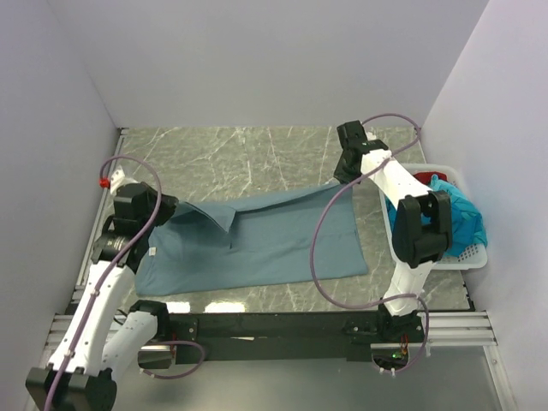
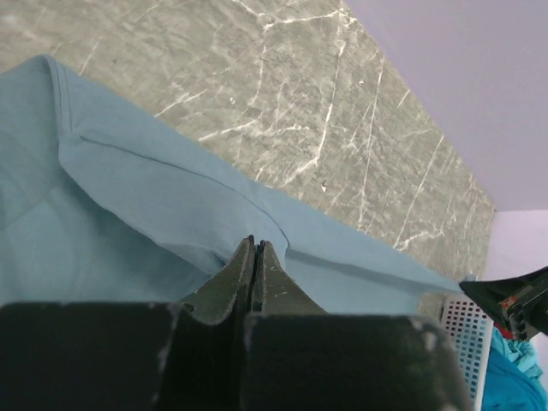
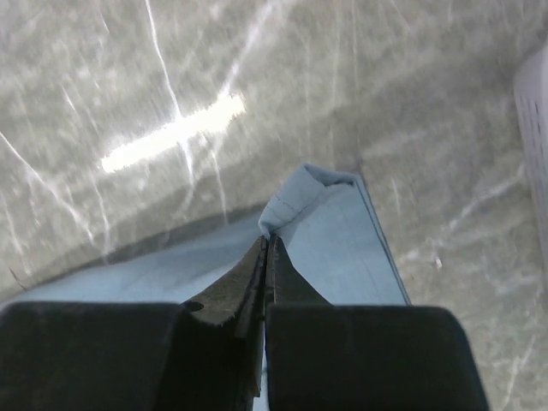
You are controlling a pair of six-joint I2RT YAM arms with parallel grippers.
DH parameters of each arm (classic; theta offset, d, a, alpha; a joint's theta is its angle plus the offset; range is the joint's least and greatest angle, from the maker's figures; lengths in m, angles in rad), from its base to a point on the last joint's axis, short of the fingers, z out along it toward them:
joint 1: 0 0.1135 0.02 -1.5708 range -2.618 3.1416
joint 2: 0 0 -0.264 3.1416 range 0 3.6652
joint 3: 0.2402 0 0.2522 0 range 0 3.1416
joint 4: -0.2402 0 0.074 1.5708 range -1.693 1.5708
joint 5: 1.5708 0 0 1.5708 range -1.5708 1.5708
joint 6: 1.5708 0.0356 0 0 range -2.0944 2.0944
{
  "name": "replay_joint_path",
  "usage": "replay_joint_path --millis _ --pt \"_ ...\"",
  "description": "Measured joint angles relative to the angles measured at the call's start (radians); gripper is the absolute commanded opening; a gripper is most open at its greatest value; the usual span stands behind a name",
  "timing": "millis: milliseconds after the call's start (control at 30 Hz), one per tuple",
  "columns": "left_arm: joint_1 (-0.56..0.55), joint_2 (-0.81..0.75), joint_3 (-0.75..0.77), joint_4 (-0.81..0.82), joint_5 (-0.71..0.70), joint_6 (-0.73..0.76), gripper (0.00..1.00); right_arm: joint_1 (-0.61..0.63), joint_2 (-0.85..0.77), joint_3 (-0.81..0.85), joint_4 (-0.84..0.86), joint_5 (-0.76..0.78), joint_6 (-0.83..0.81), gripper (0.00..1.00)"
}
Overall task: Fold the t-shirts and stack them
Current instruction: Fold the tshirt
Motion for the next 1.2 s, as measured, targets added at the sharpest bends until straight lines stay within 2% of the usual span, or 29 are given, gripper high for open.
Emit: replay_joint_path --millis 567,667,700,833,867,933,967,1000,1033,1100,1167,1200 --pt "0.000 -0.238 -0.064 -0.222 -0.076 -0.092 0.00 0.007 -0.285 -0.369 0.100 -0.026 -0.040 0.00" --pt "0.000 -0.270 -0.106 -0.263 -0.066 -0.130 0.00 0.007 -0.304 -0.444 0.122 -0.037 -0.042 0.17" --pt "0.000 -0.284 -0.126 -0.282 -0.057 -0.148 0.00 0.007 -0.310 -0.472 0.129 -0.042 -0.043 0.27" --pt "-0.002 -0.362 -0.191 -0.382 -0.023 -0.235 0.00 0.014 -0.348 -0.586 0.126 -0.034 -0.040 0.38" --pt "-0.002 -0.393 -0.198 -0.415 -0.016 -0.259 0.07 0.014 -0.366 -0.613 0.124 -0.027 -0.039 0.42" --pt "-0.002 -0.447 -0.200 -0.462 -0.010 -0.289 0.29 0.016 -0.408 -0.650 0.108 -0.016 -0.037 0.45" --pt "-0.002 -0.485 -0.199 -0.484 -0.008 -0.304 0.49 0.016 -0.425 -0.657 0.103 -0.013 -0.037 0.46" --pt "-0.002 -0.517 -0.194 -0.503 -0.008 -0.316 0.86 0.016 -0.447 -0.659 0.094 -0.007 -0.039 0.48" --pt "-0.002 -0.541 -0.186 -0.522 -0.009 -0.326 0.99 0.016 -0.468 -0.659 0.095 -0.003 -0.040 0.48" --pt "-0.002 -0.558 -0.158 -0.552 -0.015 -0.346 0.99 0.017 -0.504 -0.656 0.098 -0.005 -0.049 0.49" --pt "-0.002 -0.555 -0.124 -0.564 -0.031 -0.351 0.99 0.026 -0.540 -0.652 0.108 -0.026 -0.070 0.61" --pt "-0.002 -0.549 -0.109 -0.568 -0.039 -0.351 0.99 0.040 -0.556 -0.651 0.120 -0.043 -0.082 0.61"
